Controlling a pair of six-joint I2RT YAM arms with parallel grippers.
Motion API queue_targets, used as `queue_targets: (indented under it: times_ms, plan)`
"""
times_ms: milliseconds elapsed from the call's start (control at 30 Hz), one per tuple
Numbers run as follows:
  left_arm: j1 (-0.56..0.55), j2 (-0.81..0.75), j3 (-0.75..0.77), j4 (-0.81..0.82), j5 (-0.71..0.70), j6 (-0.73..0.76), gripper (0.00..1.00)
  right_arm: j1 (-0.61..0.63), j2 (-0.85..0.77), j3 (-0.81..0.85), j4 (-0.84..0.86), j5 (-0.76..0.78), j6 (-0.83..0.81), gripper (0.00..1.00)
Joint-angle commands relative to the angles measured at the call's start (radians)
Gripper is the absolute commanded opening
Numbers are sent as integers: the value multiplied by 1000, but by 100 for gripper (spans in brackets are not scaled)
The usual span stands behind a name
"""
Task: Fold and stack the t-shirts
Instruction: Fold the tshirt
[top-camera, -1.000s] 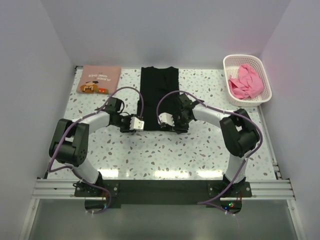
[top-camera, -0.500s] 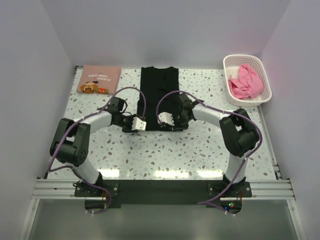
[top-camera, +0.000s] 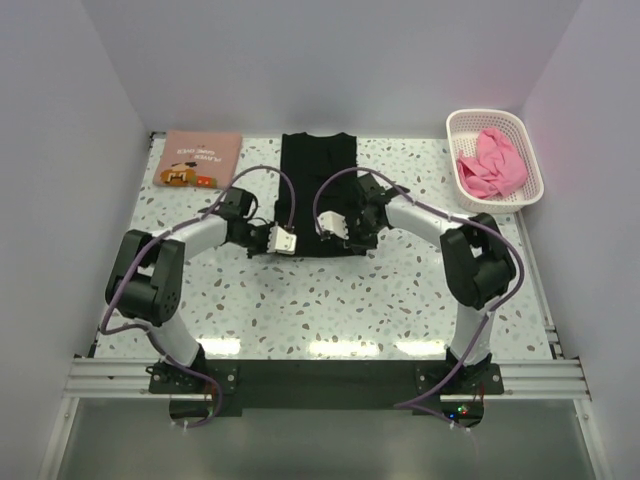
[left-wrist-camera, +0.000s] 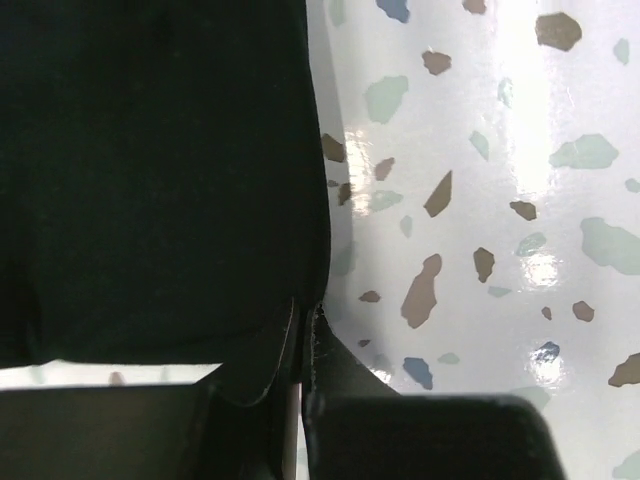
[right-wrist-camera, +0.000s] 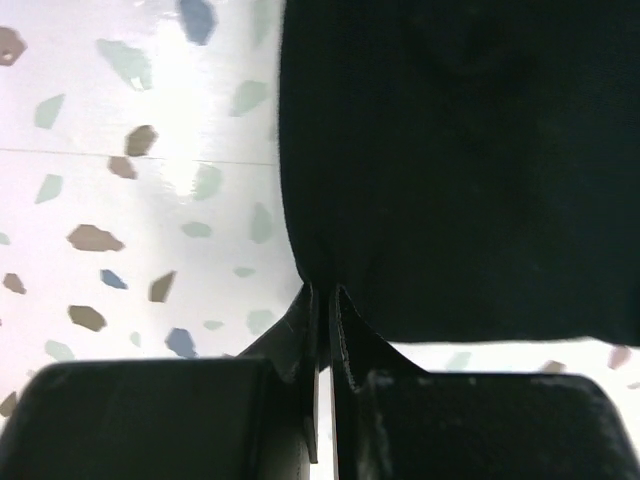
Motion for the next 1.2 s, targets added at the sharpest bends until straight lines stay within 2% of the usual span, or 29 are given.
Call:
queue_targets:
  times_ms: [0,100,400,500,600,667,767,867,933,1033,1100,1133,1167]
  plan:
    - [23,-73,75,-41,45,-66,0,-44,-59,107,-76,-26,22,0]
    - [32,-82,115,-81,56,-67,0,-60,-68,144,-108,-27,1,0]
    - [-4,-166,23,-85,41,-66,0,-48,-71,169,-182,-13,26,0]
    - [-46,-250,-46,-191,56,-29,0,3,-186,26,-188,16,-8,0]
    - [-98,-359,-115,-316,86,15,0,64,-329,-109,-264,-11,-1,0]
    - [-109,-449,-138,-459,139,29,0,99,-451,-168,-341,-52,24,0]
    - [-110,-572,-135,-602,195,25,0,112,-571,-148,-438,-123,73,0]
    - [-110,-629,-60,-636,211,-47,0,110,-576,-50,-505,-134,73,0]
    - [-110,-608,-7,-605,180,-110,0,95,-504,10,-543,-126,23,0]
    - [-104,-484,116,-514,98,-179,0,46,-380,89,-524,-111,-66,0]
    - [-72,-351,228,-480,77,-230,0,-15,-322,147,-495,-115,-98,0]
    - [-58,-300,272,-464,77,-245,0,-35,-241,179,-492,-120,-109,0]
    - [-32,-197,366,-464,76,-257,0,-70,-201,257,-493,-122,-117,0]
